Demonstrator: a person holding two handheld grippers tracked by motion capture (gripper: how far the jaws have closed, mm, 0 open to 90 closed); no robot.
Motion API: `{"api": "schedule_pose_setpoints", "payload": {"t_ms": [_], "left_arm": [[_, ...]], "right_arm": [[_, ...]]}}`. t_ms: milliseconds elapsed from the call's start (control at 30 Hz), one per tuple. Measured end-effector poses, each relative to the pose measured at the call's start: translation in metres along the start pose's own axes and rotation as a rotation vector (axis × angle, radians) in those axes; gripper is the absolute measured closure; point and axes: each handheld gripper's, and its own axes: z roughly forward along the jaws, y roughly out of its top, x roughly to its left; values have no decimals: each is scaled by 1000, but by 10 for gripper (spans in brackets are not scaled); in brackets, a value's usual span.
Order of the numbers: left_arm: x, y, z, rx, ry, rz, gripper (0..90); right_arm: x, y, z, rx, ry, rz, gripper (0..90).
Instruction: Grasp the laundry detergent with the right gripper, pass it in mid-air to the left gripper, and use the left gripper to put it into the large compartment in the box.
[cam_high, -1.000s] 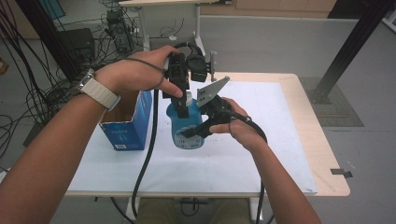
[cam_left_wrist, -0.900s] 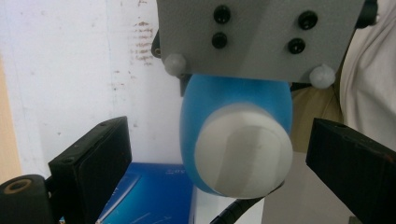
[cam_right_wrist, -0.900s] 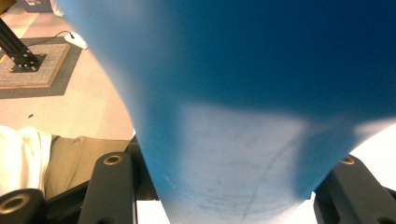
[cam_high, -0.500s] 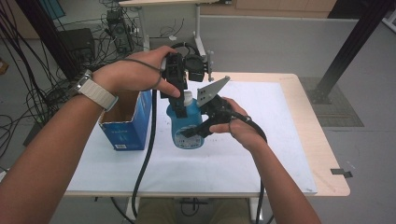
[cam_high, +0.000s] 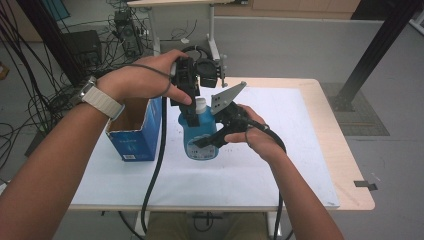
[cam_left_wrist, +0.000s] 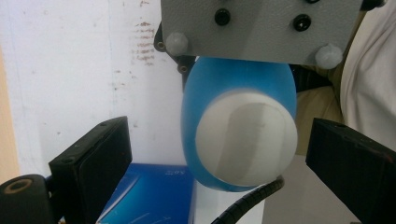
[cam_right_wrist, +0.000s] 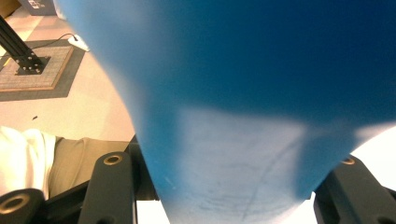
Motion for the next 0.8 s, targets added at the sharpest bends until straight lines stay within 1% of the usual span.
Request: {"api": "schedule_pose_setpoints", "payload": {"t_ms": [800], "left_arm": [[0, -3, 0, -7, -2, -4, 76]], "right_arm": [[-1, 0, 0, 0, 4, 4, 442]]}}
